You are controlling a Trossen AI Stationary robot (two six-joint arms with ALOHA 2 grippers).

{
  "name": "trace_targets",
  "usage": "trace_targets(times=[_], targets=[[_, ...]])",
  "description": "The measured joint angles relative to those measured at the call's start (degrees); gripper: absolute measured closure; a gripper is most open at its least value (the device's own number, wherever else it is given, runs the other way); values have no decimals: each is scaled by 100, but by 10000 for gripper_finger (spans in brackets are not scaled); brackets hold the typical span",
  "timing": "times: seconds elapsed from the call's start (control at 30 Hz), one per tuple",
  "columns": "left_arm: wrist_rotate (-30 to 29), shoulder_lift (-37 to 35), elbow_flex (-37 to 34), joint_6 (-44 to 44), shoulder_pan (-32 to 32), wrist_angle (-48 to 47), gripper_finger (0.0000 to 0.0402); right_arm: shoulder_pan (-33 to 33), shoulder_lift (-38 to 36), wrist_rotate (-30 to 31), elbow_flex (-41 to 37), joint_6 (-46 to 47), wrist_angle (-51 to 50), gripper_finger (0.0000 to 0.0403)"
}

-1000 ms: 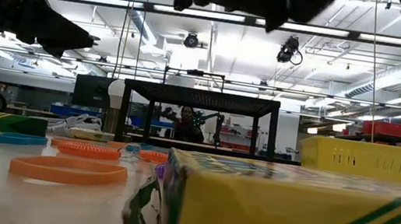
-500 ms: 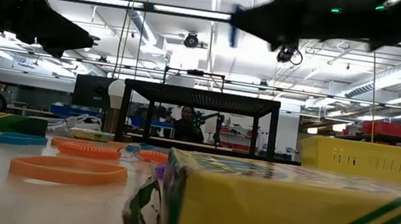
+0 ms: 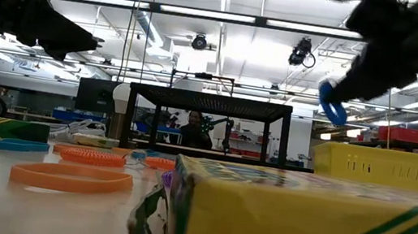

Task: Pick & Place Office Desk Supplies
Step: Put the blue spring keychain into the yellow basket

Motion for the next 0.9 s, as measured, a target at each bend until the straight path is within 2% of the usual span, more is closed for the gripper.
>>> trace_targets(times=[0.07, 0.27, 0.47, 0.63, 0.77, 0.9], targets=[[-2, -2, -2, -31, 2, 2, 253, 14, 1, -70, 0, 216, -350, 391], [-2, 0, -2, -55, 2, 8, 253, -192, -1, -850, 2, 490, -959, 391], [-2, 0, -2, -57, 0, 9, 253, -474, -1, -1206, 4, 510, -1461, 386], [-2, -2, -2, -57, 0, 9, 253, -696, -1, -1713, 4, 337, -1518, 314], [-2, -2, -2, -57, 0, 9, 253, -783, -1, -1762, 4, 268, -1501, 249], [-2, -2, -2, -57, 1, 8, 253, -788, -1, -1770, 4, 202, -1484, 207]])
